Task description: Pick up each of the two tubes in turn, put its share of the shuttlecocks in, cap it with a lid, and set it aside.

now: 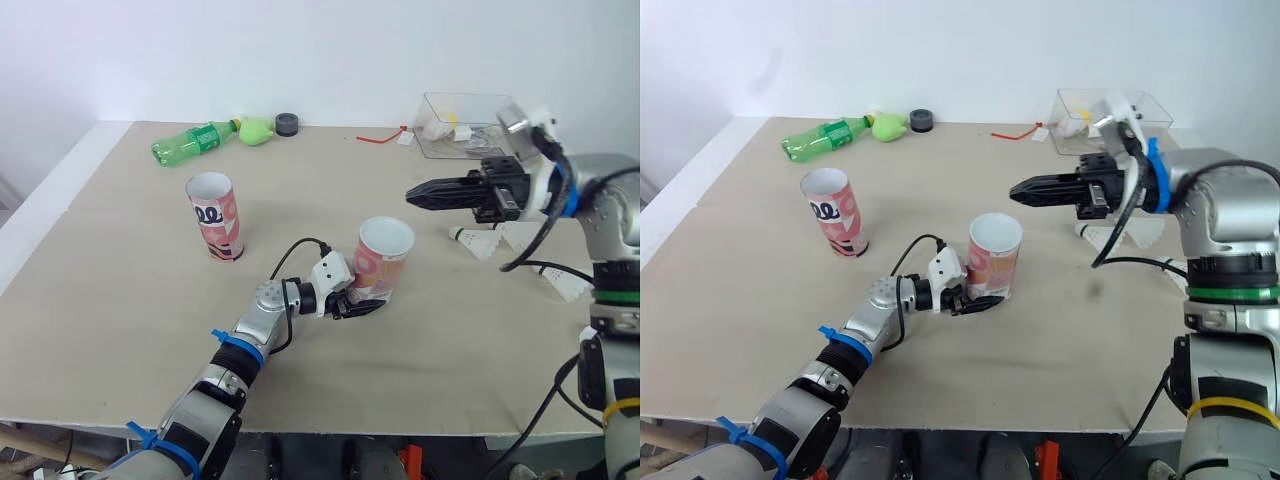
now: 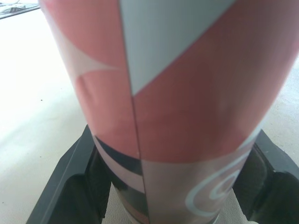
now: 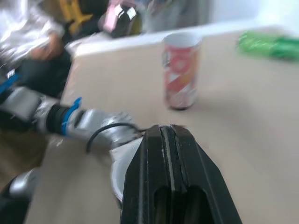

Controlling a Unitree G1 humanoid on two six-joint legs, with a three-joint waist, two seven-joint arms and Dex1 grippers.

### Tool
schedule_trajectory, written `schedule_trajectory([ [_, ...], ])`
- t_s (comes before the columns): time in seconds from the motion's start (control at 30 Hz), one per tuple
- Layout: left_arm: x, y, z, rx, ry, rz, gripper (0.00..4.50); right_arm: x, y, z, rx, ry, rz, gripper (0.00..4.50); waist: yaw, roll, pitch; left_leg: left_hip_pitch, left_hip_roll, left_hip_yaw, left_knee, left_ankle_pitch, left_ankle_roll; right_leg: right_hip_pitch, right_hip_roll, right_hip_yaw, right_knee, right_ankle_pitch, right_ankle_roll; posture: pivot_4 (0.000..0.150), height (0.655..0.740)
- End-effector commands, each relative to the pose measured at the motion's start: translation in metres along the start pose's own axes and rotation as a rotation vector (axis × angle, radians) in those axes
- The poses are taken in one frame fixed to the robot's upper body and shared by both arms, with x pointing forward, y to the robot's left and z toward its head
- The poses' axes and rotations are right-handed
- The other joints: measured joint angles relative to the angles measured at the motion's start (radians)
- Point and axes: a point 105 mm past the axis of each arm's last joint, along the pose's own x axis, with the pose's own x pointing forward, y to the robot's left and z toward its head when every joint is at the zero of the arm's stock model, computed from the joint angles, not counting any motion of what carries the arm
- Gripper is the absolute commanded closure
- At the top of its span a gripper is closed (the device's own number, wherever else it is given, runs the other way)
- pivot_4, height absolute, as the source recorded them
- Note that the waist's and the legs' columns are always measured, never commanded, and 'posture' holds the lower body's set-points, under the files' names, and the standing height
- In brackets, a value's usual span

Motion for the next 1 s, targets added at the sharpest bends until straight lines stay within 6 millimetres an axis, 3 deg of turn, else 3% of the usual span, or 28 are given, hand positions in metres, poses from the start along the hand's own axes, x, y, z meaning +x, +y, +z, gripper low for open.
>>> schedule_trajectory([
  [0.03, -0.009, -0.004, -0.025, -0.043, 0.087, 0.008, 1.51, -0.024, -0.006, -0.002, -0.092, -0.076, -0.163, 3.69, 0.0, 0.0, 0.0, 0.0, 0.0, 0.0, 0.0, 0.0, 0.0, 0.001, 0.0, 0.0, 0.0, 0.0, 0.0, 0.15, 0.74],
  [0.13, -0.01, -0.005, -0.023, -0.046, 0.08, 0.002, 1.51, -0.032, -0.003, -0.028, -0.116, -0.047, -0.242, 2.68, 0.0, 0.0, 0.001, -0.001, 0.0, 0.001, -0.002, 0.0, 0.0, 0.001, 0.001, 0.001, 0.0, 0.0, 0.0, 0.15, 0.74],
  [0.27, -0.013, -0.006, -0.019, -0.041, 0.067, -0.015, 0.01, -0.028, 0.013, -0.068, -0.118, 0.009, -0.286, 0.76, -0.001, 0.002, 0.001, -0.001, 0.0, 0.001, -0.003, 0.0, 0.0, 0.001, 0.001, 0.001, 0.0, -0.001, 0.001, 0.15, 0.74],
  [0.3, -0.014, -0.005, -0.017, -0.032, 0.064, -0.016, 0.0, -0.026, 0.016, -0.073, -0.118, 0.012, -0.292, 0.24, -0.002, 0.003, 0.001, -0.001, 0.0, 0.002, -0.004, 0.0, 0.0, 0.001, 0.002, 0.001, 0.0, -0.002, 0.001, 0.15, 0.74],
  [0.33, -0.015, -0.005, -0.016, -0.027, 0.06, -0.017, 0.0, -0.023, 0.02, -0.079, -0.117, 0.016, -0.296, 0.1, -0.003, 0.004, 0.002, 0.0, 0.0, 0.002, -0.003, 0.0, 0.0, 0.001, 0.003, 0.002, 0.0, -0.002, 0.001, 0.15, 0.74],
  [0.5, -0.024, -0.002, -0.011, 0.019, 0.066, -0.037, 0.0, -0.008, 0.036, -0.104, -0.056, 0.016, -0.272, 0.1, -0.002, 0.003, 0.003, 0.0, 0.002, 0.001, -0.003, 0.001, -0.001, 0.0, 0.008, 0.002, 0.001, -0.003, 0.002, 0.15, 0.74],
  [0.73, -0.044, 0.004, -0.009, 0.092, 0.098, -0.043, 0.0, 0.006, 0.043, -0.139, 0.018, 0.043, -0.288, 0.1, -0.002, 0.004, 0.003, 0.0, 0.006, 0.001, -0.004, 0.001, -0.002, 0.0, 0.012, 0.002, 0.001, -0.004, -0.001, 0.15, 0.74],
  [1.0, -0.064, 0.003, -0.008, 0.098, 0.087, -0.01, 0.0, 0.03, 0.053, -0.159, 0.046, 0.036, -0.308, 0.1, -0.002, 0.004, 0.003, 0.001, 0.01, 0.001, -0.004, 0.0, -0.005, -0.001, 0.016, 0.002, 0.002, -0.006, -0.005, 0.15, 0.74],
])
